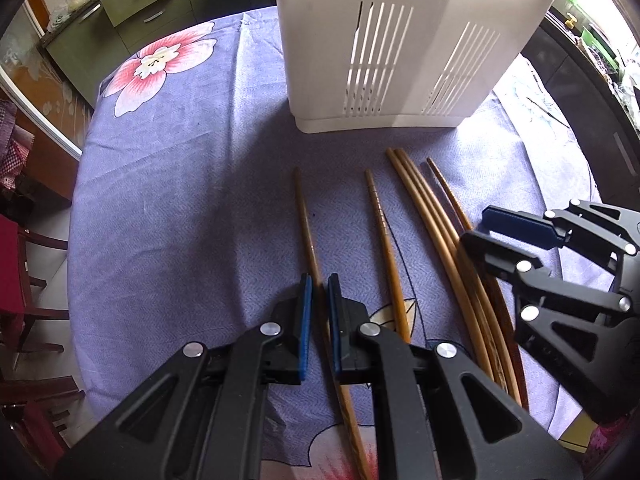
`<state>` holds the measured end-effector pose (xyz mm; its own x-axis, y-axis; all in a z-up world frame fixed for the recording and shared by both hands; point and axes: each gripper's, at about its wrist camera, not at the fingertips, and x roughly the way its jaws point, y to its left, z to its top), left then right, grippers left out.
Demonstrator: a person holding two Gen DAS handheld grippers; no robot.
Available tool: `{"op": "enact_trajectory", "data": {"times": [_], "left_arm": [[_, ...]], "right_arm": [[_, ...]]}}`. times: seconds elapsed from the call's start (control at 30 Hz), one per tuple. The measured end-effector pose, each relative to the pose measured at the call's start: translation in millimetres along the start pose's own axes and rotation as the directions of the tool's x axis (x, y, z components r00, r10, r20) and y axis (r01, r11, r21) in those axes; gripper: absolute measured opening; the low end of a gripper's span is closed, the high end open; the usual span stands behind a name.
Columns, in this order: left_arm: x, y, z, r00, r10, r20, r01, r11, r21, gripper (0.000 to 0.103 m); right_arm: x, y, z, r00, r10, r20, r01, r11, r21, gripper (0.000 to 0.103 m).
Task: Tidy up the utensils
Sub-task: 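Return to the table and grasp another wooden chopstick with each gripper, then carry the chopsticks upright to the white holder and lower them in with both grippers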
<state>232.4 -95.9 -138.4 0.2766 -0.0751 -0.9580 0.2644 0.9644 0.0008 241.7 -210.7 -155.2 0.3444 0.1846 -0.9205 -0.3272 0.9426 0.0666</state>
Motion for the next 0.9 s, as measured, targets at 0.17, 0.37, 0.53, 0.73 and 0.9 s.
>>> {"op": "enact_trajectory", "data": {"times": [0.17,0.37,0.53,0.73,0.9], "left_arm": [[2.0,1.0,5.4,1.0,0.005,-0.002,-0.005,1.0,-0.019,0.008],[5.6,-2.2,15.3,0.999,0.034,0.005,-0.034,0.999,-0.016,0.009],[6.1,-2.5,16.4,0.999,0.032,0.001,-0.032,0.999,-0.009,0.007],[-3.6,5.7,16.7,1.0,0.011,0.028,-0.01,1.0,-0.027,0.005],[-38.6,12.6,10.5,0.994,0.013,0.106,-0.01,1.0,-0.021,0.005]], "right_arm": [[6.7,10.4,8.1,1.0,-0.018,0.001,0.018,1.0,0.001,0.021],[8.8,18.3,11.3,1.0,-0.017,-0.005,0.017,1.0,-0.015,0.015],[10.0,20.5,11.0,1.0,-0.008,-0.003,0.008,1.0,-0.01,0.006],[-22.2,0.2,2.7,0.997,0.031,0.072,-0.034,0.999,0.035,0.006],[-76.7,-14.7,-8.6,0.983,0.045,0.178,-0.053,0.998,0.045,0.007]]}}
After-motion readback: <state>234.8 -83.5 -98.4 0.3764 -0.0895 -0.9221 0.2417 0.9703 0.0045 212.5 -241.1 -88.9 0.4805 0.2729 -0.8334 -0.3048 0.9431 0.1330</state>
